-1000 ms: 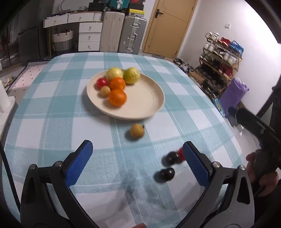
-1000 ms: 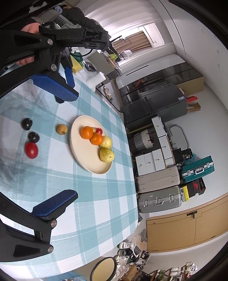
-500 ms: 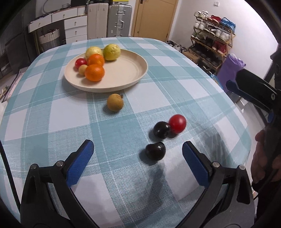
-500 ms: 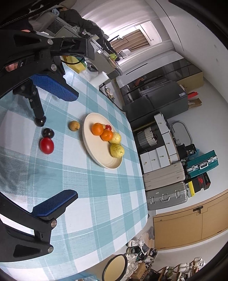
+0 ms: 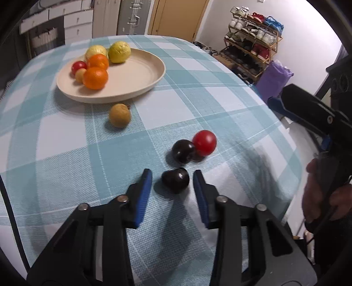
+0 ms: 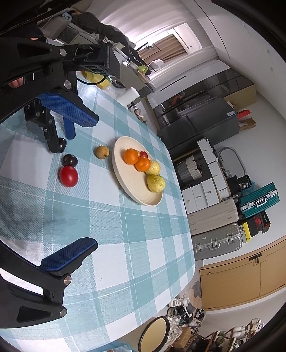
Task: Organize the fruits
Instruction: 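Grasp a dark plum with the left tool while the right tool grasps the red tomato, then carry the plum and tomato onto the plate and open both tools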
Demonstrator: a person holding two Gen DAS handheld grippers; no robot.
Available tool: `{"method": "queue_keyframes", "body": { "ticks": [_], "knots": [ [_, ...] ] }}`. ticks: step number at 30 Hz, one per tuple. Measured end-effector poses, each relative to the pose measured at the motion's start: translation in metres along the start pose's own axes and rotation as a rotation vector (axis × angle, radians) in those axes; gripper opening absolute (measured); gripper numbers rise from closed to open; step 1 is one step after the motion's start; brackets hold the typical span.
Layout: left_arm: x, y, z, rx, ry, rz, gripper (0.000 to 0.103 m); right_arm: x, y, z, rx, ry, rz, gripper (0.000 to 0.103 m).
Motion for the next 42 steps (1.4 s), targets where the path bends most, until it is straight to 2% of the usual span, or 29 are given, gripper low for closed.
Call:
{"method": "queue_keyframes", "body": {
  "ticks": [2, 20, 24, 27, 32, 35, 39, 42],
  "knots": [
    [0.000, 0.000, 0.001, 0.023, 0.003, 0.001, 0.023, 0.001, 0.000, -0.001, -0.003, -0.003, 0.004, 0.103],
    [0.001, 0.025, 0.033, 0.023, 0.083, -0.060, 0.023, 0.024, -0.034, -0.007, -0.024, -0.006, 0.128, 0.102],
    [0.001, 0.030, 0.038, 0.020, 0.093, -0.072, 0.023, 0.027, -0.043, -0.006, -0.045, -0.017, 0.150, 0.100],
    [0.002, 0.029, 0.044, 0.012, 0.110, -0.070, 0.023, 0.029, -0.050, -0.006, -0.062, -0.035, 0.163, 0.088],
    [0.006, 0.029, 0.052, 0.009, 0.132, -0.067, 0.023, 0.033, -0.059, -0.006, -0.070, -0.038, 0.197, 0.060],
    [0.008, 0.030, 0.054, 0.014, 0.138, -0.066, 0.023, 0.033, -0.061, -0.008, -0.071, -0.048, 0.208, 0.052],
    [0.008, 0.030, 0.054, 0.012, 0.138, -0.067, 0.023, 0.035, -0.068, -0.012, -0.074, -0.074, 0.242, 0.050],
    [0.009, 0.031, 0.057, 0.010, 0.145, -0.072, 0.023, 0.036, -0.071, -0.015, -0.098, -0.106, 0.251, 0.042]
  ]
}}
Point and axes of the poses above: each gripper's, at about its wrist camera, not at the fingertips, and y roughly against the way its jaws point, z to its left, x to its underside, the point moved 3 cm from there along -y, roughly the way its jaws point, and after that the axes turned 8 degrees about -x, right-handed, at the moved point
